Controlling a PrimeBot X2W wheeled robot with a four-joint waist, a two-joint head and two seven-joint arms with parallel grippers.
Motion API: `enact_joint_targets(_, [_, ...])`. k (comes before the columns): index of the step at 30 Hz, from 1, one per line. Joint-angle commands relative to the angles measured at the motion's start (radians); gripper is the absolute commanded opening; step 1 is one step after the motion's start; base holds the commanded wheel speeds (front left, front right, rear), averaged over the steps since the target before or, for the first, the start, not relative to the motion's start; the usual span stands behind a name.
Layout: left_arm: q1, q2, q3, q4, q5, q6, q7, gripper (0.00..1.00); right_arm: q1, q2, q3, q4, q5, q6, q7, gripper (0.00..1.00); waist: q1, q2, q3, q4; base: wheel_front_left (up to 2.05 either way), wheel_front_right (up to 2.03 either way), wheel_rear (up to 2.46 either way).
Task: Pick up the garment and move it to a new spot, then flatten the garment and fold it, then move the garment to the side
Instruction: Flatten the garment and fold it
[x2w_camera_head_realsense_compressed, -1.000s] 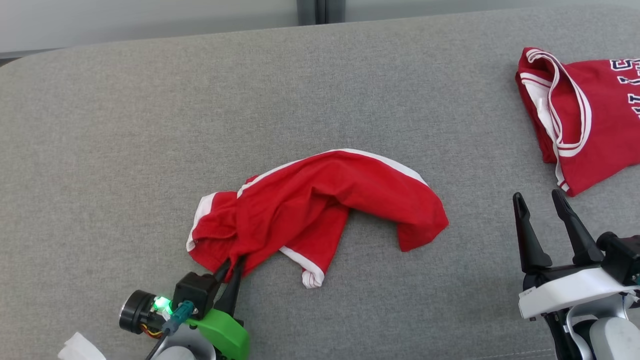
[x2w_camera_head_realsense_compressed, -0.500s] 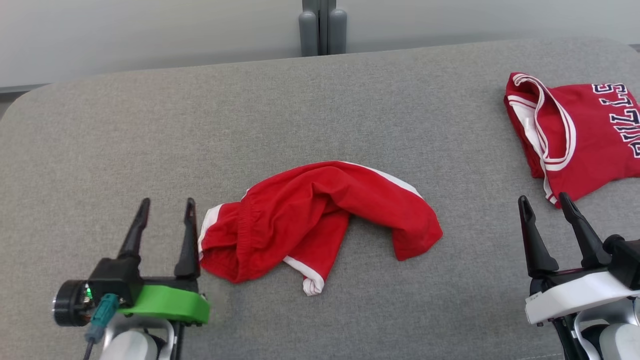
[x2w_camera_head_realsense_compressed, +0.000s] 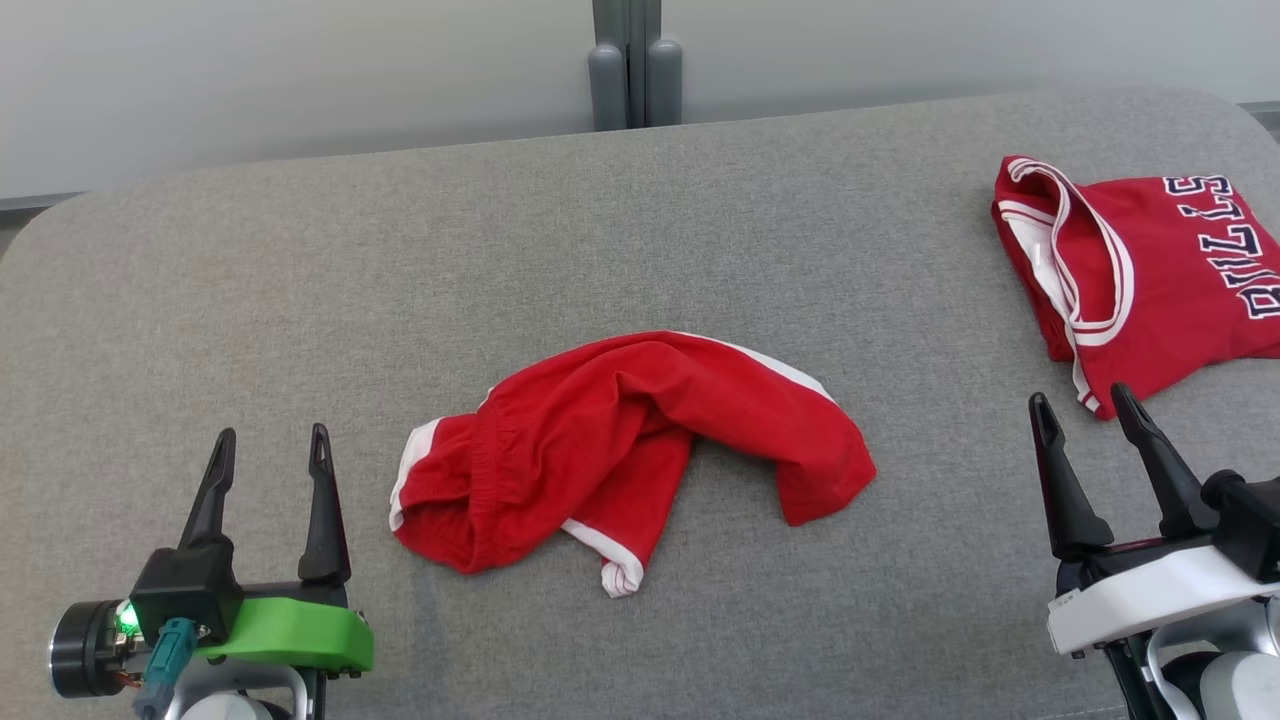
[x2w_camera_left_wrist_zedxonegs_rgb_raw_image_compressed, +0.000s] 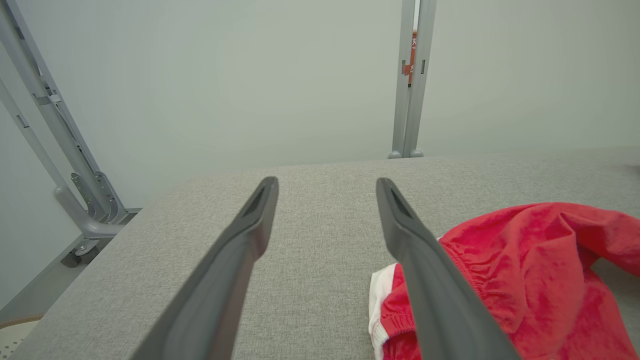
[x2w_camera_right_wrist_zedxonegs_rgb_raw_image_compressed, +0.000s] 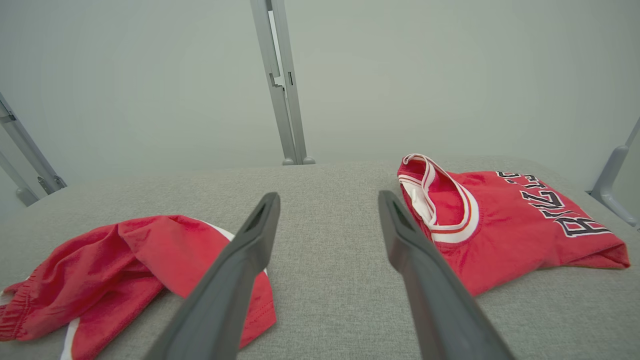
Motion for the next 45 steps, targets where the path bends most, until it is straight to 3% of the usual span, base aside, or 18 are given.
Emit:
enact_joint_targets(1, [0.015,0.009,-0.001,-0.003,-0.005,0.002,-0.001,1.0,0.008,-0.002,-0.002,-0.005,-0.007,-0.002,0.005,1.0,0.0,0.0,0.0,0.001,0.0,0.0,0.0])
enact_joint_targets(9, [-0.034,0.003,-0.036,-0.014,0.004,-0.02,0.021,1.0,-0.001,-0.005,-0.007,-0.014,-0.01,-0.002,0.005,1.0,0.0,0.0,0.018,0.011,0.0,0.0,0.0])
enact_joint_targets(12, [-0.105,-0.009,-0.082,-0.012,0.016,-0.062,0.058,1.0,-0.015,-0.005,-0.006,-0.02,-0.01,-0.002,0.007,1.0,0.0,0.0,0.042,0.016,0.0,0.0,0.0])
enact_joint_targets(19, [-0.261,-0.063,-0.239,0.096,0.005,-0.209,0.225,1.0,-0.047,-0.01,0.012,-0.011,-0.001,-0.002,-0.003,1.0,0.0,0.0,0.094,-0.003,0.0,0.0,0.0])
enact_joint_targets(24, [-0.313,-0.076,-0.268,0.209,-0.005,-0.246,0.275,1.0,-0.059,-0.004,0.011,0.006,0.004,-0.002,-0.017,1.0,0.0,0.0,0.115,-0.025,0.0,0.0,0.0])
enact_joint_targets(25, [-0.319,-0.079,-0.272,0.234,-0.011,-0.256,0.284,0.82,-0.06,-0.003,0.009,0.01,0.005,-0.002,-0.02,1.0,0.0,0.0,0.118,-0.029,0.0,0.0,0.0])
enact_joint_targets(26, [-0.327,-0.079,-0.273,0.251,-0.013,-0.262,0.284,0.11,-0.062,-0.002,0.01,0.012,0.005,-0.002,-0.022,1.0,0.0,0.0,0.121,-0.033,0.0,0.0,0.0])
enact_joint_targets(27, [-0.339,-0.079,-0.27,0.269,-0.013,-0.264,0.279,0.0,-0.062,-0.002,0.009,0.015,0.006,-0.002,-0.026,1.0,0.0,0.0,0.122,-0.035,0.0,0.0,0.0])
enact_joint_targets(35, [-0.357,-0.06,-0.318,0.293,0.044,-0.28,0.243,0.0,-0.061,0.005,-0.008,0.032,0.002,-0.002,-0.039,1.0,0.0,0.0,0.126,-0.027,0.0,0.0,0.0])
enact_joint_targets(40, [-0.291,-0.023,-0.442,0.234,0.154,-0.281,0.296,0.0,-0.047,0.005,-0.019,0.039,-0.002,-0.002,-0.033,1.0,0.0,0.0,0.12,-0.002,0.0,0.0,0.0])
enact_joint_targets(45, [-0.231,-0.021,-0.512,0.236,0.182,-0.285,0.33,0.0,-0.052,0.009,-0.017,0.041,-0.006,-0.002,-0.026,1.0,0.0,0.0,0.118,0.014,0.0,0.0,0.0])
